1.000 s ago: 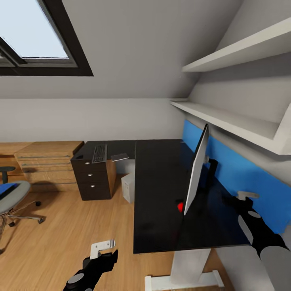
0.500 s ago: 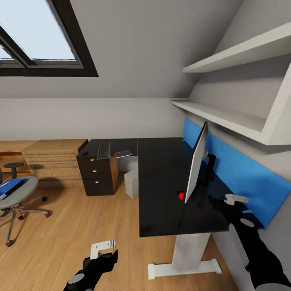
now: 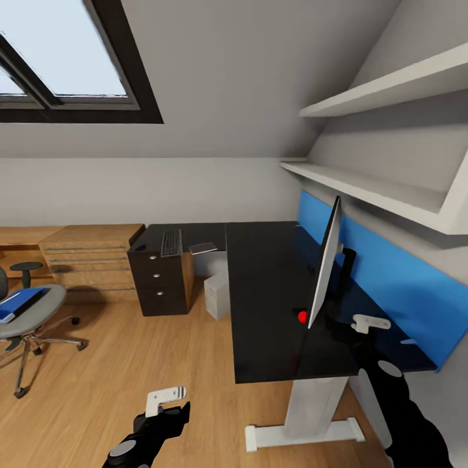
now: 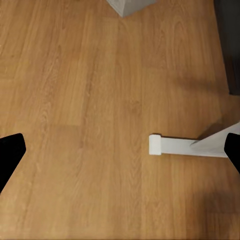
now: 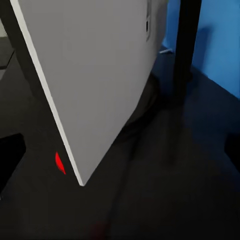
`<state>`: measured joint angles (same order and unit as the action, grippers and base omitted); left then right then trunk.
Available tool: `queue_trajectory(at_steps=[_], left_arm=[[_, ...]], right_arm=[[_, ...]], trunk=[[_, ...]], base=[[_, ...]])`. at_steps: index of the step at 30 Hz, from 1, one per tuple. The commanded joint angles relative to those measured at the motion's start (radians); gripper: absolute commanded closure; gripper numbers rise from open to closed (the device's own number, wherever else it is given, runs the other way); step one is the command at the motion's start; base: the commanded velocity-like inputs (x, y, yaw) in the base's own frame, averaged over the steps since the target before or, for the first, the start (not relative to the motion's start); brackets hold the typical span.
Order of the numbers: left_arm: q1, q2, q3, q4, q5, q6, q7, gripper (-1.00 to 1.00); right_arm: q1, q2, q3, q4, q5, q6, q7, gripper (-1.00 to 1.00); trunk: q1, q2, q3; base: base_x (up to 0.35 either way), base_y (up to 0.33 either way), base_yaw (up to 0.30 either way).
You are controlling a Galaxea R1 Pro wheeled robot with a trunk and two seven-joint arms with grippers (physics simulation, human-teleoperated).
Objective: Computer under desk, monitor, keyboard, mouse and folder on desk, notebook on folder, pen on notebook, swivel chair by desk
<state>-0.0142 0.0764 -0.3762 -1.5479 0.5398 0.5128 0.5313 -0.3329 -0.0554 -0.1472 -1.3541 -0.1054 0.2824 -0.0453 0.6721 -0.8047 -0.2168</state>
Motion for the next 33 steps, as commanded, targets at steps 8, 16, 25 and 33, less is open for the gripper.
queue_trajectory(at_steps=[8, 16, 25, 33], left_arm=[[-0.001, -0.001, -0.006, -0.001, 0.011, 0.001, 0.01, -1.0], [-0.001, -0.001, -0.006, -0.001, 0.01, 0.001, 0.01, -1.0], [-0.001, -0.001, -0.006, 0.0, 0.01, 0.001, 0.01, -1.0], [-0.001, -0.002, -0.01, 0.0, 0.01, -0.003, 0.01, -1.0]], right_arm=[[0.017, 0.008, 0.003, -0.015, 0.006, -0.01, -0.004, -1.0], [0.017, 0.008, 0.003, -0.014, 0.016, -0.02, -0.005, -1.0], [0.017, 0.008, 0.003, -0.013, 0.018, -0.031, -0.006, -1.0], [0.017, 0.008, 0.003, -0.009, 0.021, -0.034, -0.008, -1.0]], trunk=[[0.0, -0.001, -0.002], [0.0, -0.001, -0.002], [0.0, -0.001, -0.002], [0.0, -0.001, -0.002]], base=[[0.003, 0.04, 0.0], [0.048, 0.096, 0.0], [0.11, 0.182, 0.0], [0.136, 0.025, 0.0]])
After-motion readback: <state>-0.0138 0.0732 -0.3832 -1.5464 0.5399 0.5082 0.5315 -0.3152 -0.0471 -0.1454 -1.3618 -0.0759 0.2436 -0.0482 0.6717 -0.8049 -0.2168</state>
